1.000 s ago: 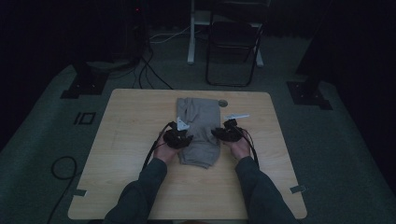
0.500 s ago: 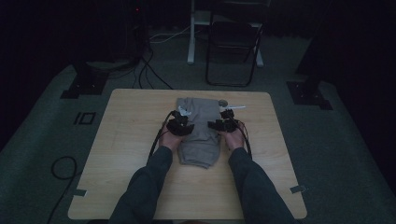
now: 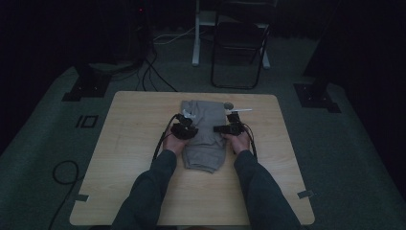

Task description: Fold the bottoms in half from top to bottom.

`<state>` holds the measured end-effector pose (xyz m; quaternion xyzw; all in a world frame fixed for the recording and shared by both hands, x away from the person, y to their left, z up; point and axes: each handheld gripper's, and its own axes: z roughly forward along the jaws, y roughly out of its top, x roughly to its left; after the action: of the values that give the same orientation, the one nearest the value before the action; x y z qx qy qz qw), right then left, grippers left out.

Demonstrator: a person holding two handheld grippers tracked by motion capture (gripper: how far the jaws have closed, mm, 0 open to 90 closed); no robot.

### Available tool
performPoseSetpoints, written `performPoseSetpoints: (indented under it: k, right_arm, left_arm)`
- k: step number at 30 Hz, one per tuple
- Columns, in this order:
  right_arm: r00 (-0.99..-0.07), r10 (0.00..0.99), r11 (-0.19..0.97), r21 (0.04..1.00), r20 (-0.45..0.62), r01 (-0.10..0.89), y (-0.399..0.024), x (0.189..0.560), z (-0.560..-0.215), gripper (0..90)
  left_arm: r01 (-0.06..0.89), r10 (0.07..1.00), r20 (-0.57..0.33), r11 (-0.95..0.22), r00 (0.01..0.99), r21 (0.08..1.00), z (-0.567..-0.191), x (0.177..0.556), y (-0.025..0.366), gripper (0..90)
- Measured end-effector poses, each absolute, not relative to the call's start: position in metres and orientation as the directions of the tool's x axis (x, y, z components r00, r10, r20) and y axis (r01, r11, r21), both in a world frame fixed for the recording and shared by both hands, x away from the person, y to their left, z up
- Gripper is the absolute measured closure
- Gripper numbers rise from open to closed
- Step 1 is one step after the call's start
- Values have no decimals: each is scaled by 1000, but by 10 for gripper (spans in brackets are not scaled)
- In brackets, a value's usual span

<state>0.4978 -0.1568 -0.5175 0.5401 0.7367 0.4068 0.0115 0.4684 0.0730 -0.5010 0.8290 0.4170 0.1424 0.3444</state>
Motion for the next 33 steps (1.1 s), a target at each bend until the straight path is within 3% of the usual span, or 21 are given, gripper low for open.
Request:
performPoseSetpoints:
  k: [5, 11, 17, 25, 33]
  right_arm:
    - [-491, 779, 136, 659, 390, 740, -159, 484, -508, 724]
    - [-576, 760, 220, 715, 301, 664, -157, 459, -508, 741]
    - [-641, 731, 275, 759, 234, 591, -157, 440, -506, 751]
    - [-710, 670, 297, 798, 218, 525, -159, 426, -500, 762]
    - [-756, 619, 310, 819, 213, 484, -166, 416, -494, 764]
  left_arm:
    - [578, 775, -56, -418, 629, 701, -498, 456, 76, 789]
    - [561, 792, -46, -389, 609, 731, -492, 449, 85, 706]
    - [587, 837, -54, -334, 545, 738, -488, 466, 87, 629]
    - [634, 869, -40, -328, 493, 700, -500, 488, 85, 623]
    - [604, 818, 15, -438, 576, 665, -512, 483, 75, 591]
